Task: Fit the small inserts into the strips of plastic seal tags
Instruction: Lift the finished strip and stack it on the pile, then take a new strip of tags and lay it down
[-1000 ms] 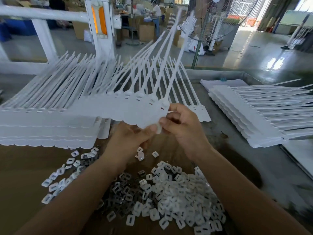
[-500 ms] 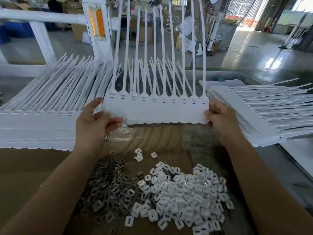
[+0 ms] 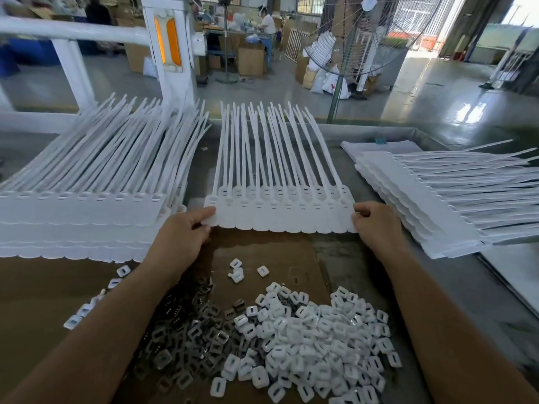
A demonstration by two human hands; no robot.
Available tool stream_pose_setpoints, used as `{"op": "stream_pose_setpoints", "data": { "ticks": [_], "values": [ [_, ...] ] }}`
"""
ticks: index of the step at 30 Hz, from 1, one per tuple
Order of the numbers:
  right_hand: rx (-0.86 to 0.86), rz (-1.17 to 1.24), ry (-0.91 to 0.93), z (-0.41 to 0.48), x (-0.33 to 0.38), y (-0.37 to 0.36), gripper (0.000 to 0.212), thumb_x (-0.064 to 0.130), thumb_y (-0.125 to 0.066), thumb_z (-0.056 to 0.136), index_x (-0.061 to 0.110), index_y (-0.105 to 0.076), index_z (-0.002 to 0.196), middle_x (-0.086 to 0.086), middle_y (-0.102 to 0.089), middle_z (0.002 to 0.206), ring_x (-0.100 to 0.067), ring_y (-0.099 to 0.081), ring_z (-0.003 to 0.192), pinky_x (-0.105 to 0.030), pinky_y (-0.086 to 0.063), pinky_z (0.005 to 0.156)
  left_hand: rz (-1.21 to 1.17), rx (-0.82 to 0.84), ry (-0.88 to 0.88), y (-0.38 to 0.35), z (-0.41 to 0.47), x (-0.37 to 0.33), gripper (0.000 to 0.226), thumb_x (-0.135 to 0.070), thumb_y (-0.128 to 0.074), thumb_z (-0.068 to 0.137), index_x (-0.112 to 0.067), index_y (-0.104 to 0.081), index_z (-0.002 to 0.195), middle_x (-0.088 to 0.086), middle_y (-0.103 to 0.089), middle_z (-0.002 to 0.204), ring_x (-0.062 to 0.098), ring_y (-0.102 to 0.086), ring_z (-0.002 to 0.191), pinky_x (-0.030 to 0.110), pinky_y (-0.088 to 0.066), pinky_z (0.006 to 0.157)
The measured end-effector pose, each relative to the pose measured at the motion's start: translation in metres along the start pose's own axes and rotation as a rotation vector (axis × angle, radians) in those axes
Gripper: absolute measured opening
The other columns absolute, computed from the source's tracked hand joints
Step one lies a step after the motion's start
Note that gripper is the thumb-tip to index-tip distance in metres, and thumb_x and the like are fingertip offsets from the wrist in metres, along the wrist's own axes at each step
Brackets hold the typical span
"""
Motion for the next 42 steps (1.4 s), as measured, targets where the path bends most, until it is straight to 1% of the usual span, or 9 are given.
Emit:
{"op": "stream_pose_setpoints", "data": {
  "ticks": [7, 10, 13, 20, 31, 34, 37, 39, 42],
  "values": [
    [-0.009, -0.097, -0.003, 0.0, -0.004, 0.007, 0.033, 0.009, -0.049, 0.091, 0.007, -0.057, 0.123, -0.01, -0.058, 0.126, -0.025, -0.052, 0.117, -0.03, -0.037, 0.097, 0.187, 0.035, -0.085, -0.006, 0.0, -0.008, 0.036, -0.014, -0.047, 0.093, -0.024, -0.052, 0.127, 0.001, -0.054, 0.127, -0.008, -0.048, 0.072, 0.0, -0.035, 0.054],
    [-0.01, -0.133, 0.002, 0.001, -0.002, 0.007, 0.033, 0.008, -0.049, 0.091, 0.006, -0.057, 0.123, -0.011, -0.058, 0.126, -0.026, -0.052, 0.116, -0.031, -0.038, 0.097, 0.301, 0.062, -0.128, -0.011, -0.004, -0.017, 0.037, -0.013, -0.045, 0.094, -0.021, -0.049, 0.13, 0.002, -0.048, 0.135, 0.009, -0.054, 0.102, 0.008, -0.036, 0.086],
    [-0.008, -0.16, 0.011, 0.002, 0.001, 0.005, 0.034, 0.009, -0.049, 0.091, 0.006, -0.056, 0.124, -0.011, -0.058, 0.126, -0.027, -0.052, 0.116, -0.032, -0.038, 0.098, 0.407, 0.065, -0.139, -0.011, -0.008, -0.019, 0.038, -0.011, -0.044, 0.094, -0.017, -0.048, 0.131, 0.003, -0.036, 0.144, 0.019, -0.032, 0.132, 0.027, -0.021, 0.106],
    [-0.022, -0.235, 0.052, -0.002, 0.002, 0.008, 0.027, -0.001, -0.05, 0.086, 0.004, -0.065, 0.108, -0.013, -0.065, 0.112, -0.029, -0.058, 0.103, -0.03, -0.042, 0.081, 0.476, 0.11, -0.258, -0.019, -0.015, -0.031, 0.035, -0.003, -0.04, 0.093, -0.015, -0.061, 0.118, -0.001, -0.048, 0.135, 0.016, -0.042, 0.123, 0.021, -0.024, 0.101],
    [-0.003, -0.37, 0.081, 0.001, 0.004, 0.004, 0.023, -0.005, -0.05, 0.082, -0.006, -0.064, 0.1, -0.021, -0.065, 0.104, -0.033, -0.059, 0.093, -0.042, -0.048, 0.082, 0.692, 0.291, -0.291, -0.034, -0.02, -0.023, 0.056, 0.003, -0.033, 0.088, -0.025, -0.041, 0.135, -0.007, -0.028, 0.148, 0.014, -0.023, 0.136, 0.027, -0.015, 0.11],
    [0.033, -0.407, 0.082, 0.002, 0.002, 0.002, 0.02, -0.001, -0.052, 0.082, -0.003, -0.066, 0.096, -0.018, -0.066, 0.1, -0.029, -0.06, 0.089, -0.034, -0.047, 0.075, 0.701, 0.298, -0.29, -0.035, -0.021, -0.025, 0.056, 0.004, -0.033, 0.087, -0.025, -0.042, 0.135, -0.006, -0.028, 0.148, 0.015, -0.023, 0.136, 0.03, -0.016, 0.111],
    [-0.034, -0.276, 0.176, -0.003, 0.024, 0.011, 0.017, 0.011, -0.063, 0.082, 0.009, -0.065, 0.098, -0.002, -0.062, 0.093, -0.017, -0.058, 0.085, -0.024, -0.04, 0.073, 0.713, 0.306, -0.282, -0.035, -0.022, -0.024, 0.055, 0.003, -0.034, 0.088, -0.025, -0.041, 0.135, -0.007, -0.027, 0.148, 0.015, -0.022, 0.137, 0.032, -0.016, 0.112],
    [0.112, -0.118, 0.29, -0.017, 0.049, 0.002, 0.008, 0.018, -0.069, 0.08, 0.021, -0.065, 0.087, 0.012, -0.06, 0.08, -0.003, -0.057, 0.072, -0.018, -0.043, 0.069, 0.719, 0.305, -0.278, -0.035, -0.022, -0.024, 0.055, 0.002, -0.033, 0.089, -0.025, -0.041, 0.136, -0.007, -0.027, 0.149, 0.015, -0.022, 0.137, 0.032, -0.017, 0.112],
    [0.552, -0.12, 0.438, -0.062, 0.085, -0.037, 0.015, 0.022, -0.071, 0.079, 0.032, -0.063, 0.072, 0.018, -0.063, 0.072, 0.008, -0.059, 0.07, -0.005, -0.043, 0.058, 0.726, 0.308, -0.278, -0.035, -0.024, -0.023, 0.054, 0.001, -0.033, 0.089, -0.025, -0.04, 0.136, -0.006, -0.027, 0.149, 0.016, -0.022, 0.137, 0.033, -0.017, 0.112]
  ]
}}
Point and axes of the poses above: each hand's wrist, its own z-axis towards the middle knuckle, its own y-axis out of the back of the hand, x = y × z, the point moved 10 cm from there along z, towards the middle knuckle
